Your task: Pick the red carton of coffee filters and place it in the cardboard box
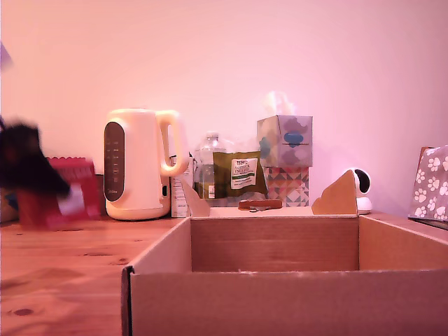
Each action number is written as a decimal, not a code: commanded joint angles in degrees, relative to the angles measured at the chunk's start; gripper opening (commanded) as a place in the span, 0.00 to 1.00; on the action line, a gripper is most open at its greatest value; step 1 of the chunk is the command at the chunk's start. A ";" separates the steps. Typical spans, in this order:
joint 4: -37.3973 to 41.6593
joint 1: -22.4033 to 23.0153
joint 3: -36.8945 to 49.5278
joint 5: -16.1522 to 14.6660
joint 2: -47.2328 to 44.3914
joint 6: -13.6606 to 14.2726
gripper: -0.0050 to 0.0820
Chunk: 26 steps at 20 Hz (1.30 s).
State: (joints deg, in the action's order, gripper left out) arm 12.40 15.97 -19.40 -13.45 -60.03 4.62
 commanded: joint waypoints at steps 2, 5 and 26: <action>-3.13 -0.04 0.20 -0.26 6.71 -0.33 0.30; -3.85 -0.04 0.20 -1.81 11.50 -0.33 0.30; 13.49 29.62 -15.74 -4.11 -20.02 -7.67 0.30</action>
State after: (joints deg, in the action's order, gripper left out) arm 25.87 45.41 -35.29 -17.65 -78.48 -3.49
